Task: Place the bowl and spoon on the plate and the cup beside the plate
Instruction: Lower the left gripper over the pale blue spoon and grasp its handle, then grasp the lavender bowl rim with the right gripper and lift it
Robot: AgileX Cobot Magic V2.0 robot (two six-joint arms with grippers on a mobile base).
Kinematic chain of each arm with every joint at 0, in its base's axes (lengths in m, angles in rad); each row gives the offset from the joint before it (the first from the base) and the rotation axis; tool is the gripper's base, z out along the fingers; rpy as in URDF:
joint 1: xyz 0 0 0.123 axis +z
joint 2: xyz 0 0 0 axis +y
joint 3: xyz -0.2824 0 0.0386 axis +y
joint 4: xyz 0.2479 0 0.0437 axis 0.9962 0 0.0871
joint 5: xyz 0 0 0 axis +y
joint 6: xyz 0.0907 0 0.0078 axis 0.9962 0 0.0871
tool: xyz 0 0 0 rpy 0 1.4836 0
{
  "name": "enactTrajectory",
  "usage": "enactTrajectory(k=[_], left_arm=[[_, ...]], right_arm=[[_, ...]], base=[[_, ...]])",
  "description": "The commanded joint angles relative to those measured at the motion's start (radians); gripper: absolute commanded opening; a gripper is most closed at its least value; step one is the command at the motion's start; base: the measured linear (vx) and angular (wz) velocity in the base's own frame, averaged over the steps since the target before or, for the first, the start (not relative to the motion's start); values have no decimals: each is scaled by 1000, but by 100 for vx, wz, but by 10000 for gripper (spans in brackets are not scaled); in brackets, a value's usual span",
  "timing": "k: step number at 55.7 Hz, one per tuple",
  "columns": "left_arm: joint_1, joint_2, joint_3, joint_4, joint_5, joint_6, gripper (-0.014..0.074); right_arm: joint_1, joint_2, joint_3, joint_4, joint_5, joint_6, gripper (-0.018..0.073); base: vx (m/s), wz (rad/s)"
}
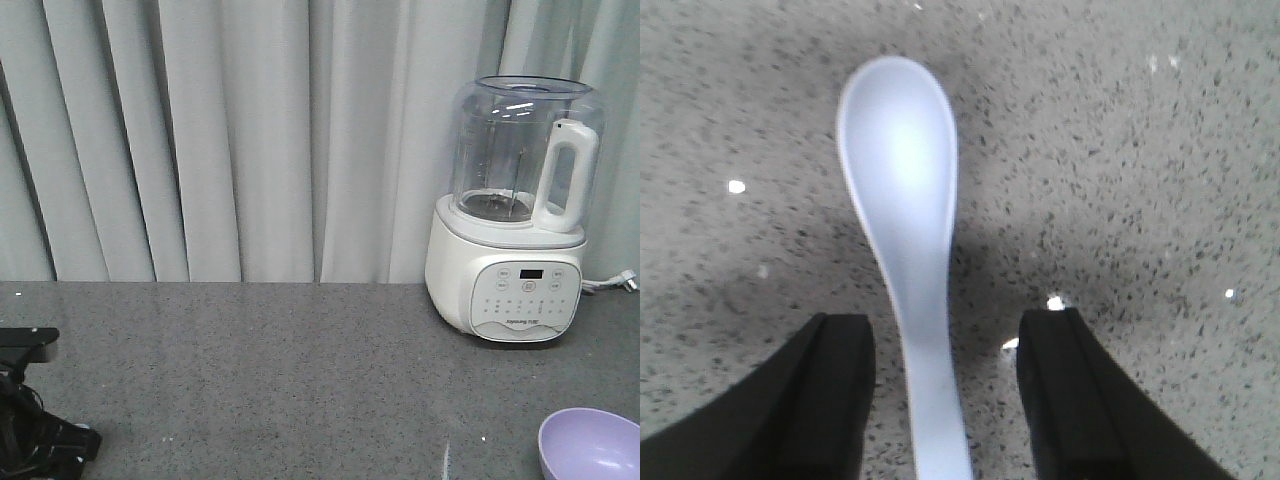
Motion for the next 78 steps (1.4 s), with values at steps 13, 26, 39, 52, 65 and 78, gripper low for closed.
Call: enactTrajectory(k=[13,26,39,52,65,78], left_arm=[[-22,20,11,53,-73,-48,428],[-22,57,11,61,-78,-58,404],[-22,77,11,61,-63,-27,12],[-66,-15,9,49,-141,17,-6],[-117,-266,-15,48,-216,23,-6],[-119,-460,-13,54,-235,23,-6]], right_arm=[[-4,2,-36,-8,-74,-3,508],[-4,2,-36,-8,-72,-3,508],[-4,2,-36,-8,-71,-3,508],[-4,-8,-36,-8,-71,-3,508],[-6,27,-133,-1,295,80,496],[-9,311,-283,-134,770,211,480]], base=[[0,0],[0,0],[0,0],[0,0],[0,0],[0,0]])
